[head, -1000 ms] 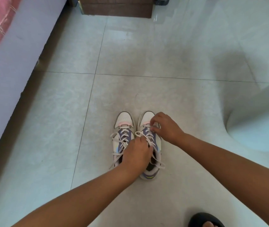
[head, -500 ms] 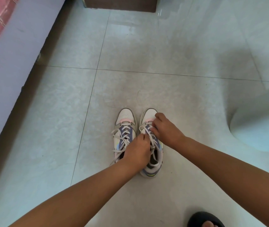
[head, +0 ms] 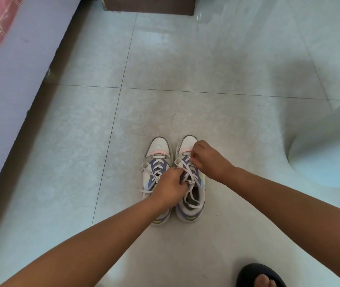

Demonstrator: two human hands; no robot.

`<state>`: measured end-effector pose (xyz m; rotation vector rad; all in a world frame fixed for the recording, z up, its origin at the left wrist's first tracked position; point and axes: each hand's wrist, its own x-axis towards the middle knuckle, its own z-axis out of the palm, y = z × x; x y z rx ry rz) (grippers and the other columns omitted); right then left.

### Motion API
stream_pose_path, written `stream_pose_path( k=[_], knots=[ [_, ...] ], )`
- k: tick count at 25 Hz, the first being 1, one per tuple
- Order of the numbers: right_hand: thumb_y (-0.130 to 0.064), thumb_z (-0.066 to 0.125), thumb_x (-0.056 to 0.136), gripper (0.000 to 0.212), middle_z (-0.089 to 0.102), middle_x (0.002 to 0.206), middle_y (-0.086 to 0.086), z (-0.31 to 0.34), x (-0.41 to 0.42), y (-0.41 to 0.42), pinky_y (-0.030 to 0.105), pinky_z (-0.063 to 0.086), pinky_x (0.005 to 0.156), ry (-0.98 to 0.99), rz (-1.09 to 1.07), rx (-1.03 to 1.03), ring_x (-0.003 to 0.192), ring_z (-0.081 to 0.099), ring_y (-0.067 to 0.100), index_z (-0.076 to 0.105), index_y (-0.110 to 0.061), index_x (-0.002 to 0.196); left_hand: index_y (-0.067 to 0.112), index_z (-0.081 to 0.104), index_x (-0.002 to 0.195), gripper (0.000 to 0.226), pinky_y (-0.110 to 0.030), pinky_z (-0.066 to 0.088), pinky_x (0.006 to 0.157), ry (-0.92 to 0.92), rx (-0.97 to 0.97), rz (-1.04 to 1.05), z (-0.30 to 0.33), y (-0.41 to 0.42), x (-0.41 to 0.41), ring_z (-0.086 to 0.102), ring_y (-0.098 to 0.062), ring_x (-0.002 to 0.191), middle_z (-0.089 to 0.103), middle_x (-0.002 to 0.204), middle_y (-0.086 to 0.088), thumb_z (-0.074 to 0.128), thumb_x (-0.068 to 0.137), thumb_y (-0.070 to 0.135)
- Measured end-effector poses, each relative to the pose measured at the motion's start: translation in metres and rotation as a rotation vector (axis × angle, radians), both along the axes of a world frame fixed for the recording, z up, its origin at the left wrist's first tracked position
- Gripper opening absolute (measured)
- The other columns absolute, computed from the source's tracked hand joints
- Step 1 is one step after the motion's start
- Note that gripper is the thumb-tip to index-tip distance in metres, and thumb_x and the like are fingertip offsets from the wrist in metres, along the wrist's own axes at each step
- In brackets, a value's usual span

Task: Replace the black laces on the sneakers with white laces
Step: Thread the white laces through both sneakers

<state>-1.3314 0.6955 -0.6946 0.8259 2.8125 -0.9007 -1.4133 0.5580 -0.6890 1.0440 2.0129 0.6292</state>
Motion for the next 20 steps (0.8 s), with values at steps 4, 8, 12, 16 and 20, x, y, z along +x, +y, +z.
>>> stream_pose_path(
  k=[4, 8, 12, 16, 20],
  knots=[
    [-0.016, 0.064, 0.084, 0.02, 0.05, 0.113, 0.012, 0.009, 0.039, -0.037, 0.038, 0.051, 0.074, 0.093, -0.054, 0.032, 0.095, 0.055, 0.026, 0.06, -0.004, 0.099, -0.003, 0.051, 0.077, 0.017, -0.029, 0.035, 0.062, -0.169, -0.027, 0.053, -0.001, -0.002, -0.002, 0.042, -0.016, 0.066, 0.048, 0.073, -0.019, 0.06, 0.082, 0.01],
    [-0.008, 0.084, 0.058, 0.029, 0.063, 0.081, 0.013, 0.01, 0.047, -0.067, 0.028, 0.046, 0.039, -0.084, 0.09, 0.297, 0.068, 0.063, 0.027, 0.067, -0.002, 0.081, -0.008, 0.054, 0.083, 0.015, -0.035, 0.037, 0.065, -0.149, -0.022, 0.074, -0.006, 0.0, 0.003, 0.045, -0.02, 0.071, 0.056, 0.087, -0.026, 0.059, 0.075, 0.003],
    [-0.004, 0.082, 0.058, 0.033, 0.063, 0.088, 0.014, 0.012, 0.035, -0.055, 0.027, 0.047, 0.046, -0.105, 0.15, 0.392, 0.071, 0.062, 0.027, 0.065, -0.001, 0.086, -0.006, 0.056, 0.087, 0.016, -0.043, 0.044, 0.071, -0.12, -0.034, 0.073, -0.007, 0.004, 0.008, 0.053, -0.028, 0.077, 0.058, 0.09, -0.023, 0.06, 0.076, 0.004],
    [-0.016, 0.058, 0.091, 0.017, 0.054, 0.108, 0.008, 0.003, 0.048, -0.045, 0.029, 0.045, 0.074, 0.017, -0.063, 0.047, 0.092, 0.054, 0.022, 0.063, -0.008, 0.104, 0.015, 0.052, 0.097, 0.01, -0.025, 0.046, 0.068, -0.235, -0.062, 0.145, -0.005, 0.007, 0.002, 0.056, -0.016, 0.075, 0.058, 0.089, -0.003, 0.055, 0.088, 0.013],
    [-0.016, 0.061, 0.089, 0.012, 0.053, 0.104, 0.004, 0.003, 0.05, -0.041, 0.026, 0.045, 0.073, 0.072, -0.117, -0.069, 0.086, 0.051, 0.016, 0.064, -0.01, 0.098, 0.016, 0.06, 0.119, 0.028, -0.019, 0.042, 0.077, -0.543, -0.102, 0.322, 0.001, 0.03, -0.005, 0.057, -0.007, 0.094, 0.062, 0.11, -0.001, 0.054, 0.094, 0.028]
  ],
)
